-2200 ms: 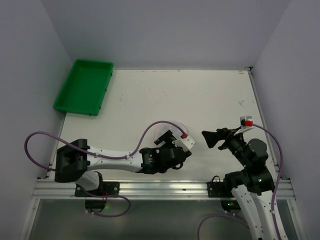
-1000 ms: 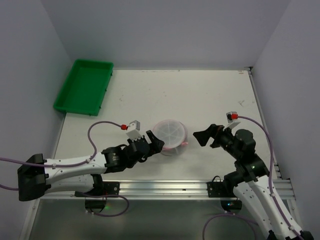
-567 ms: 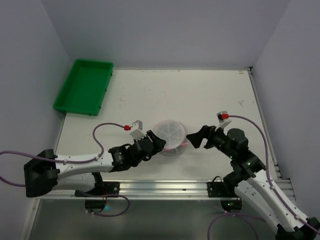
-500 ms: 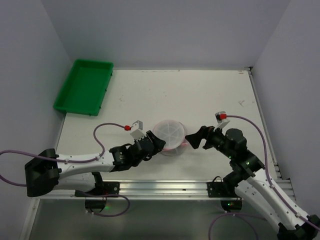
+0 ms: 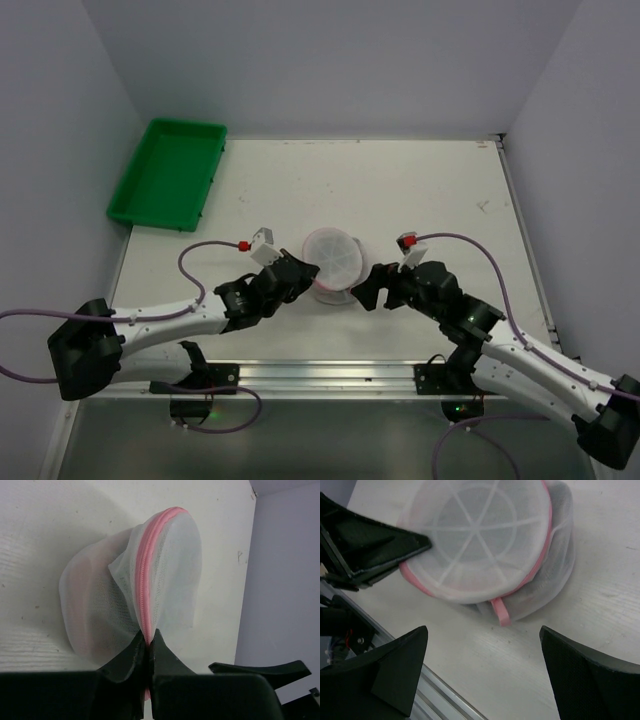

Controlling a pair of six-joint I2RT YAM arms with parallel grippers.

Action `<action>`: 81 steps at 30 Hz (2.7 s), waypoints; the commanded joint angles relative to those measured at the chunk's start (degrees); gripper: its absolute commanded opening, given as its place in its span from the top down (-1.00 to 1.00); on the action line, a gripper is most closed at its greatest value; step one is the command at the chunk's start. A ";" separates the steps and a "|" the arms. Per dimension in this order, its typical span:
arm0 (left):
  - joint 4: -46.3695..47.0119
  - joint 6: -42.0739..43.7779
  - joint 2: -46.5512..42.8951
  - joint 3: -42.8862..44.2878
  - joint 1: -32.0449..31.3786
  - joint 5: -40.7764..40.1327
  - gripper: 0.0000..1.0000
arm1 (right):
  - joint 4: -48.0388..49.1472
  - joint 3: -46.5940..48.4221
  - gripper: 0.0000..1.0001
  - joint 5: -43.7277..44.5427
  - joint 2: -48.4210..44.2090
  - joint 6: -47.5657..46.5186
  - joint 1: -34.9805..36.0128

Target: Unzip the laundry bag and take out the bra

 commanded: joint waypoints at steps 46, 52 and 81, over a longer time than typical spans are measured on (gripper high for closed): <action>4.26 -5.10 -6.24 -0.47 6.40 7.39 1.00 | 23.24 2.37 0.28 2.46 23.24 -1.74 2.65; 4.17 -5.10 -7.47 -0.91 6.58 7.47 1.00 | 24.65 1.58 0.28 2.37 23.42 -2.71 2.21; 4.79 -5.80 -10.73 -2.93 7.28 9.67 1.00 | 27.90 2.02 0.86 2.19 27.11 -5.26 2.12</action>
